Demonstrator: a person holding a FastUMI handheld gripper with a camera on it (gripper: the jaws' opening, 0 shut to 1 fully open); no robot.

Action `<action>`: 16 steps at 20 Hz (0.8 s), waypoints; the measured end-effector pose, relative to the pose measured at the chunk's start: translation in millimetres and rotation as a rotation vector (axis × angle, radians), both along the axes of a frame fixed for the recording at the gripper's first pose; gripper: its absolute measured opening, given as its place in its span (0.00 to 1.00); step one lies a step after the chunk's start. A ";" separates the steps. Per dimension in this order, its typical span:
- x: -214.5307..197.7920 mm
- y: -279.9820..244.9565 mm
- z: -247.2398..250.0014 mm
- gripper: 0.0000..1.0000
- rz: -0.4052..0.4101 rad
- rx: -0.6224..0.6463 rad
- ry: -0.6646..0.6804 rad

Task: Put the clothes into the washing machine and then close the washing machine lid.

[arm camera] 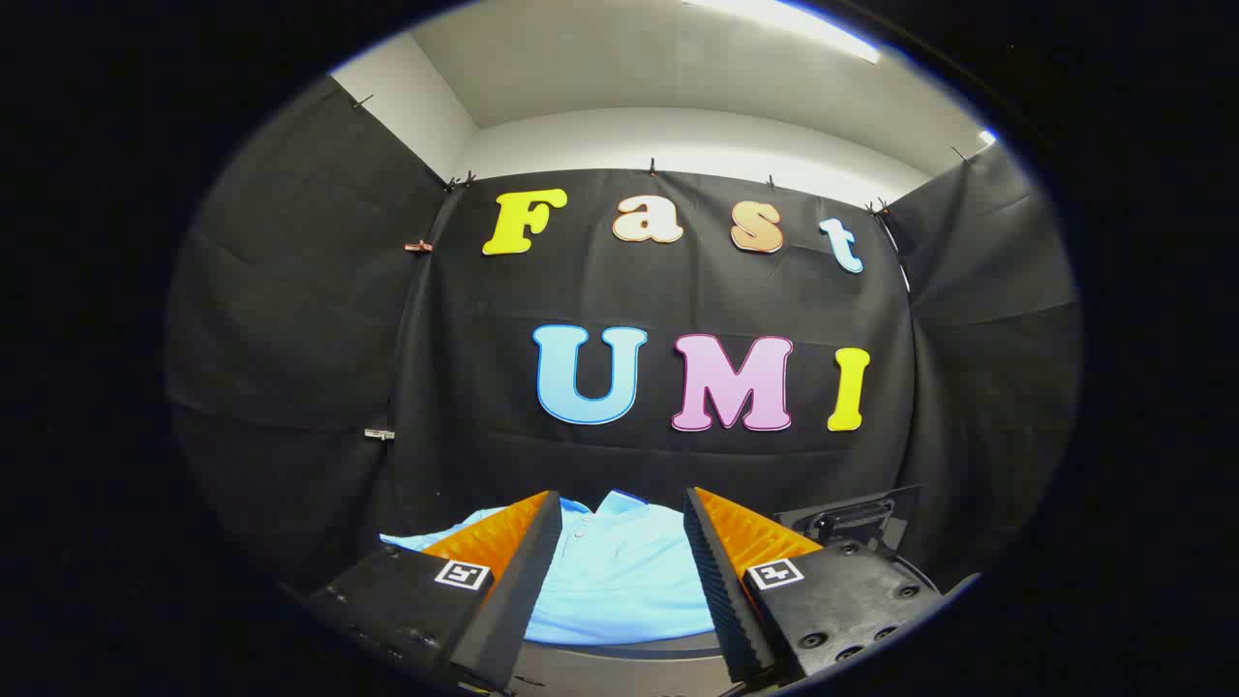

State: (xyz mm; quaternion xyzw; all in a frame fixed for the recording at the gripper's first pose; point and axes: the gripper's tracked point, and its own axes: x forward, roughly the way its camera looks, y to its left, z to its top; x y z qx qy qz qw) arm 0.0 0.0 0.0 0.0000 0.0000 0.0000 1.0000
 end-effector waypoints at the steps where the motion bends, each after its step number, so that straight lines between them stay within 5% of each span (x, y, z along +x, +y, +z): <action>1: 1.9 0.3 0.5 0.81 0.001 -0.001 0.003; 16: 1.2 -3.5 9.8 0.81 0.009 -0.002 -0.012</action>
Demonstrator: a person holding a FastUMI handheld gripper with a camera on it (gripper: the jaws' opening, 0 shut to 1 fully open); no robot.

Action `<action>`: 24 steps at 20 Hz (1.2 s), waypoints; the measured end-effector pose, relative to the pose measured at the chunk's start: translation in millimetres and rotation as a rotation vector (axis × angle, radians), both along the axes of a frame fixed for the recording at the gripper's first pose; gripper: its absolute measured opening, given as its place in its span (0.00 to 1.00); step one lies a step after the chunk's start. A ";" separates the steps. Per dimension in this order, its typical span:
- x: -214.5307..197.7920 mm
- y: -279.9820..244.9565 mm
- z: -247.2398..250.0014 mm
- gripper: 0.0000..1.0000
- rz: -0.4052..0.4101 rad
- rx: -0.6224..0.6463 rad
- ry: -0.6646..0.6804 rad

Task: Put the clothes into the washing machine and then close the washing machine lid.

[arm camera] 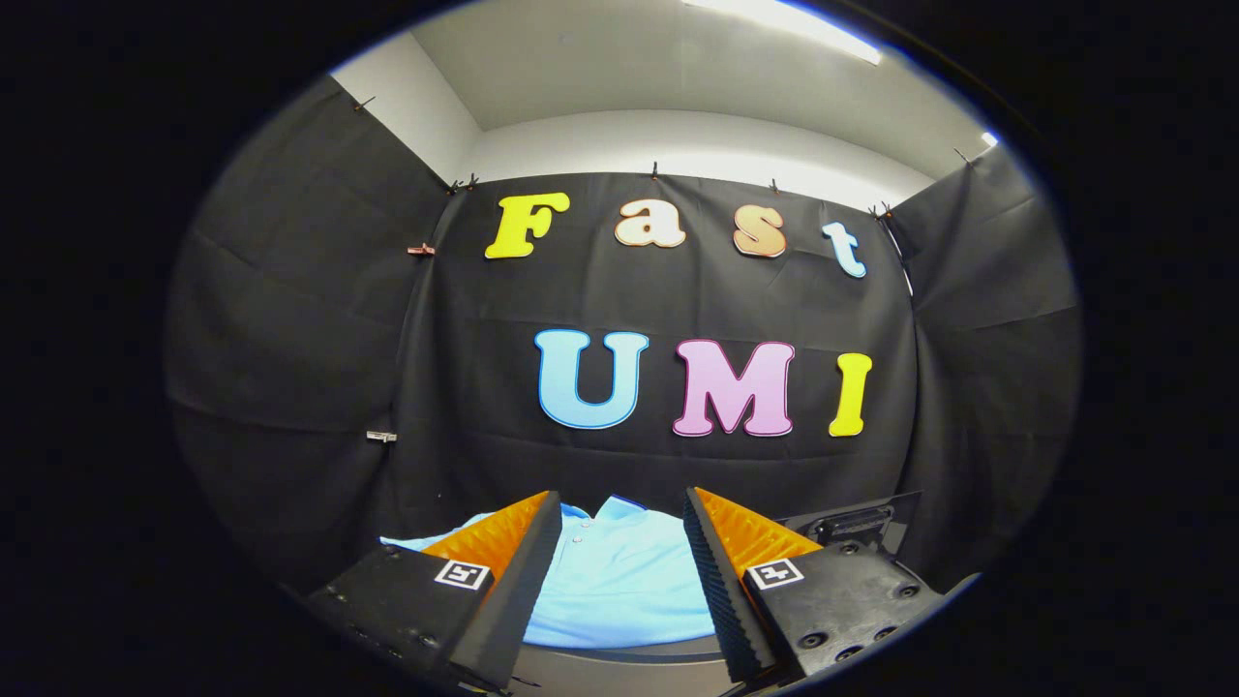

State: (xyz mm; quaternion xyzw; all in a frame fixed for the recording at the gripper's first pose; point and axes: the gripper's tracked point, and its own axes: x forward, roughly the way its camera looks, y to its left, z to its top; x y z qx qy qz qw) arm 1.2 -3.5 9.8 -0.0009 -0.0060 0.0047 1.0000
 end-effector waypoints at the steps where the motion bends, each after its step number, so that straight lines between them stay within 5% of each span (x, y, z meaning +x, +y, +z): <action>1: 1.1 -0.2 0.2 0.81 0.001 0.000 0.003; 11: 58.9 14.0 -32.3 0.81 0.007 -0.001 0.159; 24: 152.7 36.2 -154.4 0.81 0.043 0.025 0.675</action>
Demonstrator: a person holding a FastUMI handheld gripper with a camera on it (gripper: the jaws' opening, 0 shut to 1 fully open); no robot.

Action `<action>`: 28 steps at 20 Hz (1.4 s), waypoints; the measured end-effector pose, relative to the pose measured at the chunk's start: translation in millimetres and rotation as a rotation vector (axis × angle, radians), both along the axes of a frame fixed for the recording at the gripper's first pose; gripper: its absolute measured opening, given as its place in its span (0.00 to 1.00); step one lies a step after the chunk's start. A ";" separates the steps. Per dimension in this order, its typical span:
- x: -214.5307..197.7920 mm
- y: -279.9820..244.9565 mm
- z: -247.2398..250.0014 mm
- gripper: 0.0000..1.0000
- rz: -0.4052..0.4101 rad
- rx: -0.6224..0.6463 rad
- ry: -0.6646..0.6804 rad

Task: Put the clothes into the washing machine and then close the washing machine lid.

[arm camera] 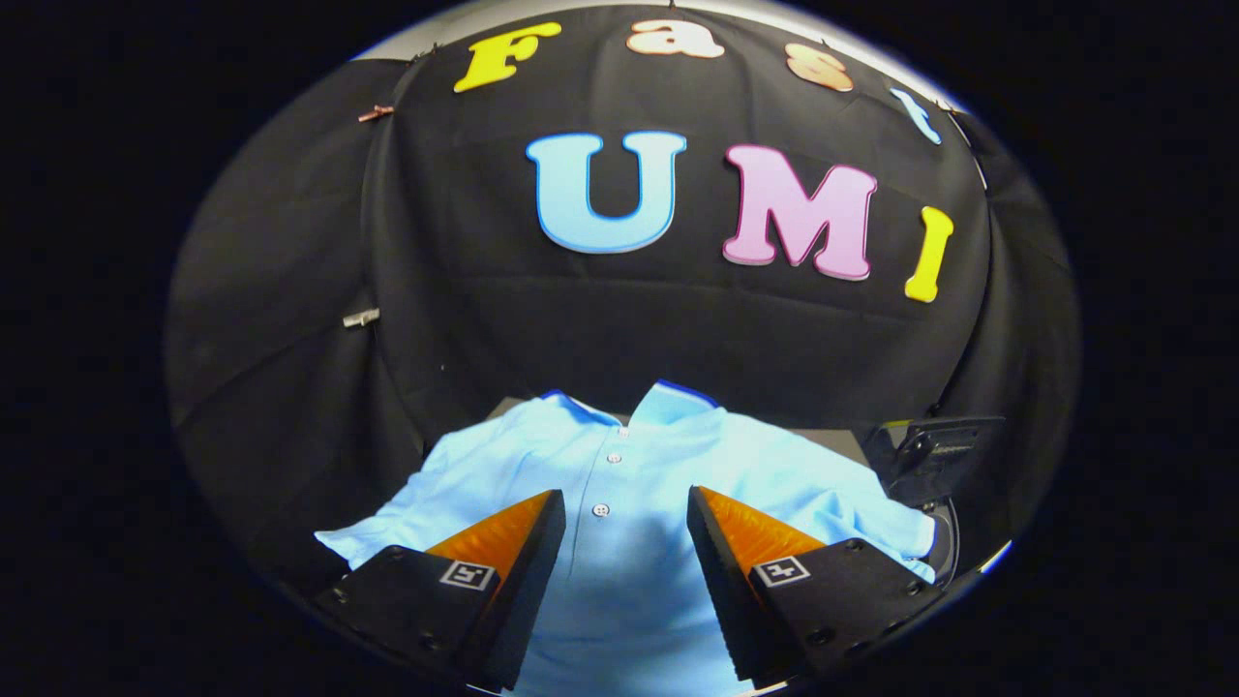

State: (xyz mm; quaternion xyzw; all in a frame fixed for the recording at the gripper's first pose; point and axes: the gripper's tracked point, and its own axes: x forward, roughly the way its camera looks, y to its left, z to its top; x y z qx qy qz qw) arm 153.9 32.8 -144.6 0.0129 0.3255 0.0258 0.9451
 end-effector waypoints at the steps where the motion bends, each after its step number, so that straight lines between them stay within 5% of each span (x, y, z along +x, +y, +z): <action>1: 2.3 2.3 -12.6 0.81 0.003 0.007 0.051; 4: -9.3 9.1 -45.8 0.82 0.029 0.033 0.238; 7: -5.8 9.3 -43.5 0.80 0.130 -0.018 0.194; 8: -8.6 13.2 -47.3 0.73 0.162 0.010 0.189; 11: -12.6 7.4 -47.2 0.24 0.120 0.135 0.185; 15: -4.1 11.6 -44.0 0.23 0.012 0.328 0.257; 19: -2.9 5.4 -44.0 0.22 0.049 0.451 0.189; 21: -2.4 -2.5 -40.2 0.13 0.039 0.425 0.193; 24: -2.2 0.8 -45.3 0.05 0.068 0.224 0.161; 28: -2.4 3.6 -30.9 0.05 0.147 0.067 0.063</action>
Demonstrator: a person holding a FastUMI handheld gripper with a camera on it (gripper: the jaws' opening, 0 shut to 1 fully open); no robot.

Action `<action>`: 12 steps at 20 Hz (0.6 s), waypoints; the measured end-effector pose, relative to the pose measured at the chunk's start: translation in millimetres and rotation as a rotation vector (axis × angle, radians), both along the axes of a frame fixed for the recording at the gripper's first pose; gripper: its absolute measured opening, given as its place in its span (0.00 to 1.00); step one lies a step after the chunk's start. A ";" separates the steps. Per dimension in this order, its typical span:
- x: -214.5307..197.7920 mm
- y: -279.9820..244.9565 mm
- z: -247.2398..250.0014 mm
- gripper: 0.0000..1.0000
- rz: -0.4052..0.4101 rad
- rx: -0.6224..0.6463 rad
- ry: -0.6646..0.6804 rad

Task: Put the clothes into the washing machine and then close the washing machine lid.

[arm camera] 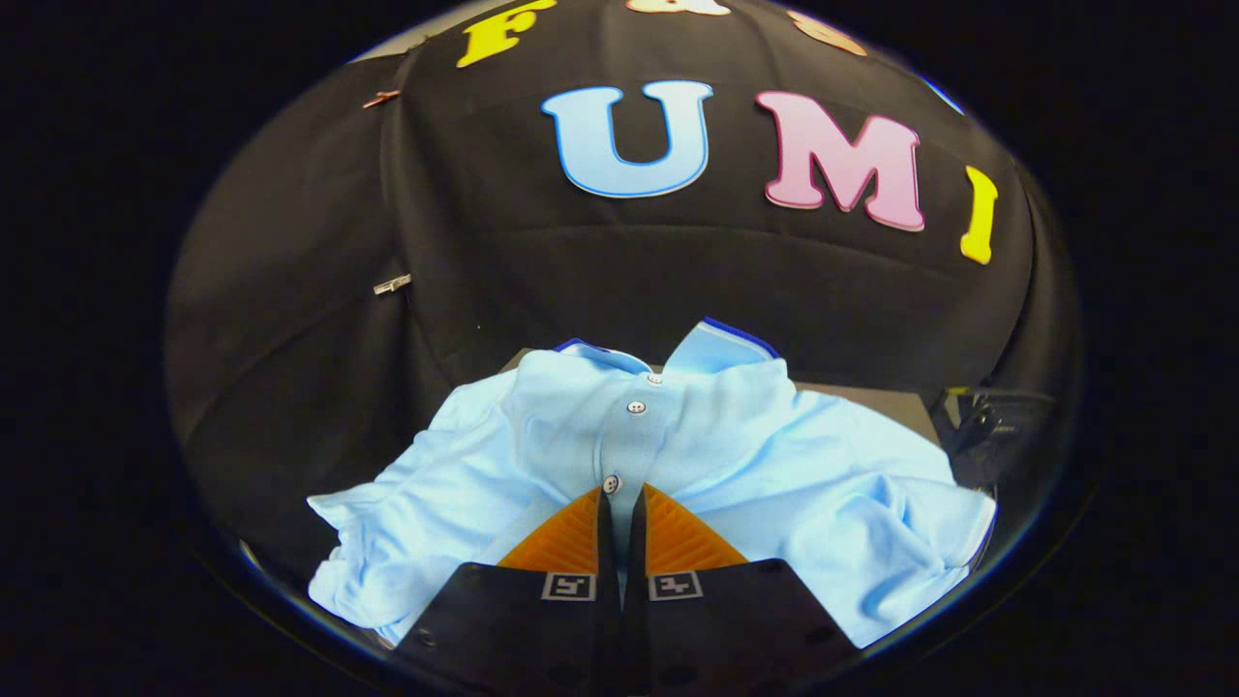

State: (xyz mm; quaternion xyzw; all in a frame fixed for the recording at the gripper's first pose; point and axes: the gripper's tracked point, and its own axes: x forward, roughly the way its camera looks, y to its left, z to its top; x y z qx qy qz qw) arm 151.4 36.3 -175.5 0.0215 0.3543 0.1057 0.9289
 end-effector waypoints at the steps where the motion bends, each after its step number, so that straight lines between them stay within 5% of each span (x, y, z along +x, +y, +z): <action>1: -0.9 -3.4 7.0 0.05 0.018 -0.019 -0.028; 12: -34.6 -46.2 63.0 0.05 0.057 0.024 -0.091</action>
